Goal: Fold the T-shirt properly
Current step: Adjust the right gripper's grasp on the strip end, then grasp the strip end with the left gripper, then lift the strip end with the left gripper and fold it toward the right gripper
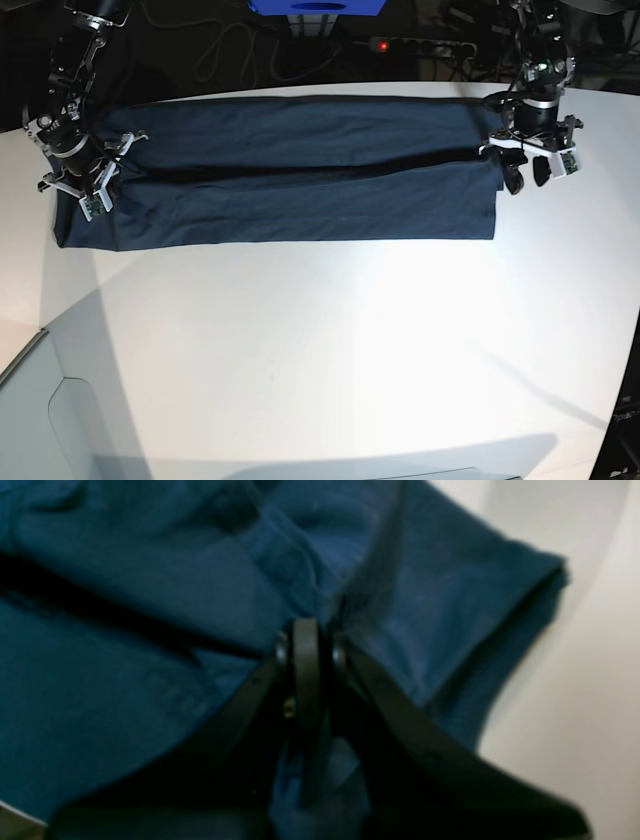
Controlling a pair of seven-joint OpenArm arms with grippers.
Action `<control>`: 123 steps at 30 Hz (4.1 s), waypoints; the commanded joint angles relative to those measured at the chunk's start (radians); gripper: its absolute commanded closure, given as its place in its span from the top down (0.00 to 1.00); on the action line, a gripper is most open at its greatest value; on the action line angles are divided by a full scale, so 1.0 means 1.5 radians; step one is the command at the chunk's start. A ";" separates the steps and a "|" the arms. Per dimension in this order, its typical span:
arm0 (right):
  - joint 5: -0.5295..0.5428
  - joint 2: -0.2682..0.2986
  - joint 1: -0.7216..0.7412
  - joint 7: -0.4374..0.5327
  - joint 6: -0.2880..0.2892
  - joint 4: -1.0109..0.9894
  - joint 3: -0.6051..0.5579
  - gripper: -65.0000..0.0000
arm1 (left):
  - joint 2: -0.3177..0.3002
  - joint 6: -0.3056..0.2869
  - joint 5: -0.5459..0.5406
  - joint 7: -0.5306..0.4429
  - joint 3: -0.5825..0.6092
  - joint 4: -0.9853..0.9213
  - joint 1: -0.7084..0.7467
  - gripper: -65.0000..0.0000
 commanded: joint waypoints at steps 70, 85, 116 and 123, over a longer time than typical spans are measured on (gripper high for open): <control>0.008 -0.024 0.035 0.012 0.007 -0.064 0.004 0.56 | -0.005 -0.001 -0.005 -0.018 0.047 -0.119 -0.019 0.53; 0.007 -0.025 0.035 0.012 0.007 -0.064 0.004 0.56 | -0.006 -0.002 -0.006 -0.024 0.074 -0.188 -0.053 0.05; 0.006 -0.028 0.030 0.012 0.007 -0.064 -0.039 0.56 | 0.053 0.000 0.002 -0.017 0.148 0.138 0.012 0.00; 0.006 -0.026 0.031 0.012 0.007 -0.064 -0.039 0.57 | 0.051 0.006 0.003 -0.021 0.325 0.138 0.005 0.00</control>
